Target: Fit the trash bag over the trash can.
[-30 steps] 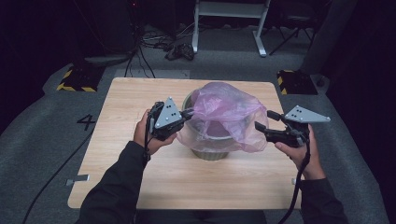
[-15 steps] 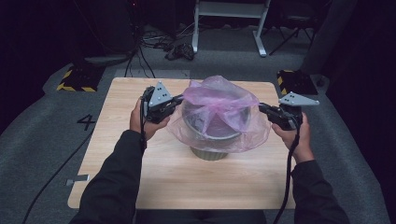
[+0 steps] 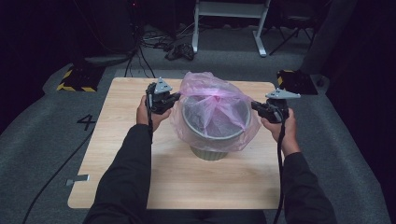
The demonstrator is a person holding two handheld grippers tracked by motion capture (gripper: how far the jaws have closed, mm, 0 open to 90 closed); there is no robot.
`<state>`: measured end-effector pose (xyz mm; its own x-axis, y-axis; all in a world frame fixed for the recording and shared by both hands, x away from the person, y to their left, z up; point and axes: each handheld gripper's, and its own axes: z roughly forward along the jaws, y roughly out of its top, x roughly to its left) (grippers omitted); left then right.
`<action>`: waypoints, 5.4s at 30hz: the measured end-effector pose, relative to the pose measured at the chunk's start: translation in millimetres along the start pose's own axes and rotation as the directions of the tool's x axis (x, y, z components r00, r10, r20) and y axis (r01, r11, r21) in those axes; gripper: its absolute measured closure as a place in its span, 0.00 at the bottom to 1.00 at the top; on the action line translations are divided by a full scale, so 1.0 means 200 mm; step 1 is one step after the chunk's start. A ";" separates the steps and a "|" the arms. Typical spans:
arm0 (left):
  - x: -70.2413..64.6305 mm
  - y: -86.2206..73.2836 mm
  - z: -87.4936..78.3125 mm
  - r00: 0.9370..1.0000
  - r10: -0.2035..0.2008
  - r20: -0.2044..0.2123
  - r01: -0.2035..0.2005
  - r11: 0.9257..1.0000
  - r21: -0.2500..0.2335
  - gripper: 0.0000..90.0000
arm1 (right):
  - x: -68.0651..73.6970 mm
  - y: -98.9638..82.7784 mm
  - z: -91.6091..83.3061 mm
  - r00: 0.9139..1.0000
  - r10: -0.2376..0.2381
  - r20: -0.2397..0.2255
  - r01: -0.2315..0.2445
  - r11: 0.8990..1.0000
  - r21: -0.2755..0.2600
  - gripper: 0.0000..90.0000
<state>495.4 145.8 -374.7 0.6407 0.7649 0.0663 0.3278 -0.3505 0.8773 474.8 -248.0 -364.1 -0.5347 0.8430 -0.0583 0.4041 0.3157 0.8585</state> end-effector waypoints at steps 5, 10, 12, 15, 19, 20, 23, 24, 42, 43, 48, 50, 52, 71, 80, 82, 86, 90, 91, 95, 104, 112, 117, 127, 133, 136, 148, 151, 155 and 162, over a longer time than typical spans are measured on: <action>-0.01 -0.08 0.08 0.997 -0.027 0.071 0.022 0.998 0.065 1.00 | -0.01 -0.04 0.05 0.999 0.034 -0.037 -0.033 0.999 0.018 0.98; -0.07 -0.12 0.12 0.991 -0.015 0.130 0.001 0.994 0.106 1.00 | -0.02 -0.10 0.07 0.995 0.053 -0.081 -0.050 0.998 0.041 0.98; -0.09 -0.13 0.12 0.988 -0.018 0.155 0.001 0.994 0.112 1.00 | -0.02 -0.11 0.07 0.993 0.057 -0.105 -0.052 0.997 0.050 0.98; -0.10 -0.13 0.11 0.983 -0.010 0.186 -0.011 0.993 0.115 1.00 | -0.01 -0.13 0.08 0.990 0.061 -0.128 -0.054 0.997 0.055 0.99; -0.13 -0.14 0.06 0.974 0.019 0.226 -0.047 0.992 0.121 1.00 | 0.02 -0.15 0.08 0.984 0.056 -0.170 -0.046 0.997 0.061 0.99; -0.14 -0.16 0.04 0.971 0.023 0.237 -0.053 0.991 0.121 1.00 | 0.02 -0.16 0.07 0.982 0.047 -0.182 -0.036 0.997 0.061 0.99; -0.16 -0.20 -0.03 0.962 0.043 0.271 -0.075 0.991 0.111 1.00 | 0.04 -0.18 0.03 0.976 0.033 -0.213 -0.021 0.998 0.061 0.99; -0.16 -0.21 -0.04 0.962 0.050 0.267 -0.082 0.991 0.108 1.00 | 0.05 -0.19 0.02 0.974 0.025 -0.225 -0.012 0.998 0.061 0.99; -0.11 -0.19 -0.06 0.993 -0.019 0.119 0.009 0.997 0.083 1.00 | -0.03 -0.20 0.01 0.985 0.132 -0.111 -0.125 0.990 0.066 0.98; -0.12 -0.19 -0.04 0.991 -0.018 0.136 0.004 0.995 0.102 1.00 | -0.02 -0.20 0.02 0.983 0.135 -0.122 -0.126 0.989 0.082 0.98; -0.18 -0.19 0.00 0.981 -0.001 0.195 -0.026 0.991 0.133 1.00 | 0.02 -0.23 0.08 0.973 0.143 -0.181 -0.117 0.982 0.150 0.99; -0.19 -0.20 0.00 0.976 -0.001 0.218 -0.032 0.988 0.148 1.00 | 0.05 -0.25 0.09 0.971 0.134 -0.200 -0.101 0.981 0.165 0.99; -0.19 -0.20 0.00 0.974 -0.020 0.228 -0.018 0.986 0.164 1.00 | 0.06 -0.26 0.11 0.968 0.137 -0.213 -0.100 0.979 0.178 0.99; -0.18 -0.25 -0.08 0.990 -0.011 0.139 -0.002 0.996 0.093 0.97 | 0.06 -0.49 0.10 0.945 0.212 -0.249 -0.153 0.960 0.236 0.99; -0.26 -0.31 -0.32 0.987 0.078 0.140 -0.070 0.995 -0.065 0.34 | 0.02 -0.49 -0.06 0.968 0.125 -0.217 -0.110 0.991 0.079 0.84; -0.27 -0.34 -0.37 0.983 0.088 0.159 -0.075 0.994 -0.084 0.28 | 0.02 -0.48 -0.12 0.976 0.082 -0.204 -0.077 0.996 0.036 0.78; -0.32 -0.39 -0.47 0.970 0.145 0.195 -0.122 0.985 -0.122 0.23 | 0.05 -0.46 -0.22 0.971 -0.049 -0.234 0.043 0.999 -0.033 0.57; -0.39 -0.40 -0.52 0.953 0.176 0.248 -0.146 0.980 -0.133 0.18 | 0.14 -0.46 -0.28 0.945 -0.147 -0.293 0.133 0.989 -0.068 0.35; -0.42 -0.40 -0.52 0.952 0.187 0.243 -0.158 0.978 -0.133 0.18 | 0.16 -0.46 -0.29 0.941 -0.160 -0.297 0.146 0.987 -0.069 0.31; -0.49 -0.38 -0.49 0.948 0.226 0.226 -0.200 0.971 -0.131 0.18 | 0.27 -0.47 -0.30 0.921 -0.235 -0.311 0.219 0.972 -0.085 0.21; -0.50 -0.36 -0.41 0.959 0.199 0.203 -0.174 0.976 -0.132 0.53 | 0.33 -0.51 -0.25 0.908 -0.299 -0.294 0.296 0.954 -0.057 0.31; -0.47 -0.37 -0.37 0.960 0.201 0.194 -0.180 0.976 -0.120 0.94 | 0.34 -0.54 -0.18 0.897 -0.353 -0.266 0.361 0.932 -0.020 0.90; -0.48 -0.41 -0.36 0.956 0.221 0.191 -0.207 0.974 -0.092 1.00 | 0.33 -0.56 -0.18 0.895 -0.352 -0.274 0.357 0.934 -0.032 1.00; -0.53 -0.53 -0.30 0.936 0.285 0.206 -0.295 0.955 0.020 1.00 | 0.27 -0.58 -0.23 0.913 -0.288 -0.288 0.288 0.957 -0.044 0.93; -0.57 -0.60 -0.23 0.923 0.312 0.224 -0.341 0.935 0.101 1.00 | 0.23 -0.55 -0.28 0.923 -0.246 -0.296 0.232 0.969 -0.084 0.84; -0.59 -0.63 -0.19 0.916 0.330 0.229 -0.365 0.922 0.129 1.00 | 0.22 -0.51 -0.34 0.920 -0.244 -0.307 0.218 0.969 -0.115 0.71; -0.54 -0.66 -0.29 0.966 0.169 0.194 -0.182 0.982 0.053 0.28 | 0.28 -0.17 -0.63 0.898 -0.283 -0.337 0.191 0.940 -0.283 0.44; -0.51 -0.68 -0.35 0.969 0.133 0.208 -0.144 0.989 0.037 0.22 | 0.31 -0.10 -0.63 0.900 -0.280 -0.334 0.187 0.940 -0.286 0.41; -0.49 -0.71 -0.41 0.974 0.106 0.200 -0.119 0.991 0.054 0.20 | 0.35 0.01 -0.58 0.905 -0.276 -0.323 0.194 0.945 -0.265 0.38; -0.42 -0.82 -0.49 0.982 0.059 0.181 -0.084 0.987 0.134 0.19 | 0.46 0.19 -0.46 0.892 -0.302 -0.337 0.247 0.949 -0.197 0.49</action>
<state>319.1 191.6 -477.4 0.7739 0.6326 0.0306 0.3631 -0.4828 0.7969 372.4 -197.9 -290.7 -0.8489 0.5098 -0.1397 0.1053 0.4222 0.9004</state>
